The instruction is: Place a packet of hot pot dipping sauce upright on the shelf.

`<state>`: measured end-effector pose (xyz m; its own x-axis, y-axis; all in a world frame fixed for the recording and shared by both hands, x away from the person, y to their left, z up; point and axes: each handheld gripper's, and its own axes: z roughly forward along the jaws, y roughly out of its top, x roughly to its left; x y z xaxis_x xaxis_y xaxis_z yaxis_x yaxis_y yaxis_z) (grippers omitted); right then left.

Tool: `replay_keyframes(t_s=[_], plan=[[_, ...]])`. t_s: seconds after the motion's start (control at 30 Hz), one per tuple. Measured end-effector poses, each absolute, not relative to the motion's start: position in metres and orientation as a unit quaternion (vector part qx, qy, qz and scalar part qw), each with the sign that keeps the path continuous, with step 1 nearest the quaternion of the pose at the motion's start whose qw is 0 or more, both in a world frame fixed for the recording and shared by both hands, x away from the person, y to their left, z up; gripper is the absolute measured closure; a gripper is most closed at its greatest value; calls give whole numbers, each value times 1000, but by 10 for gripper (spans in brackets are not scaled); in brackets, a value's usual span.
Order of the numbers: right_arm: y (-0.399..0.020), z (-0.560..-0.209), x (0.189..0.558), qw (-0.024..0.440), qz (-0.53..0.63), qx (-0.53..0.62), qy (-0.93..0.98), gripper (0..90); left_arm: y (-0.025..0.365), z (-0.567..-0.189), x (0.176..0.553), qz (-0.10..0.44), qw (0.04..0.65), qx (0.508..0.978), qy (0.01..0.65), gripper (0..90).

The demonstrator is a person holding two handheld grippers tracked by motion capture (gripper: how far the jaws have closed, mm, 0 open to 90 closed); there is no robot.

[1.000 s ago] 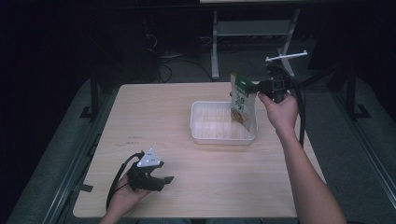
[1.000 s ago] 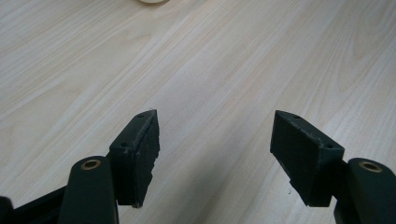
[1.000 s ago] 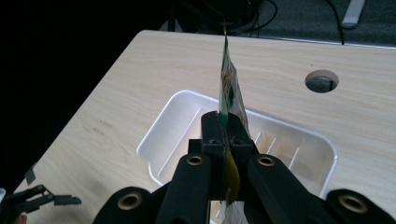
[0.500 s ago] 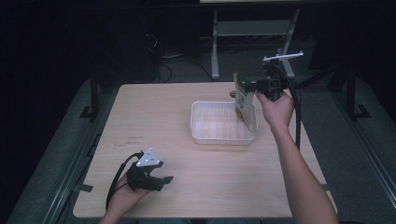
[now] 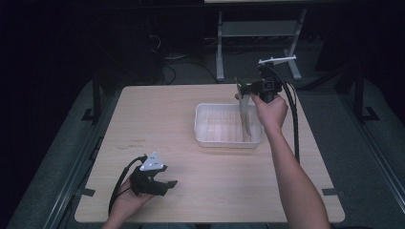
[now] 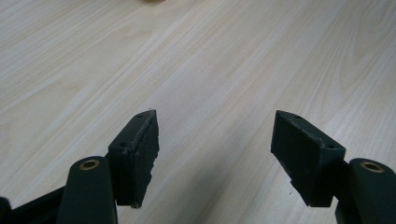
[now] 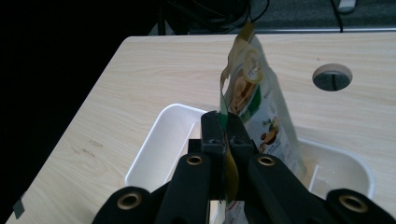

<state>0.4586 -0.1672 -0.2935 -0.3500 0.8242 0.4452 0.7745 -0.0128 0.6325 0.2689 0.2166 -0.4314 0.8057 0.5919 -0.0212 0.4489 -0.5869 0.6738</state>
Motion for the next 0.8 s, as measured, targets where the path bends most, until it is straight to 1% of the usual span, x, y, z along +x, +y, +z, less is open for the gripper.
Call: replay_keyframes(t_s=[0.2,0.23,0.4,0.6,0.73,0.8], plan=[[-169,-309,459,29,414,575,705,890,217,-432,269,102,346,885,296,316],[-173,-315,458,23,417,577,701,890,217,-432,269,102,346,884,297,316],[-179,-320,454,25,422,576,699,889,216,-432,269,103,347,884,296,316],[-184,-323,442,63,422,561,710,890,216,-433,268,103,348,883,298,314],[-188,-324,438,71,418,555,715,890,216,-433,268,104,348,883,299,314],[-190,-325,433,87,416,549,720,891,216,-433,269,104,349,882,299,314]])
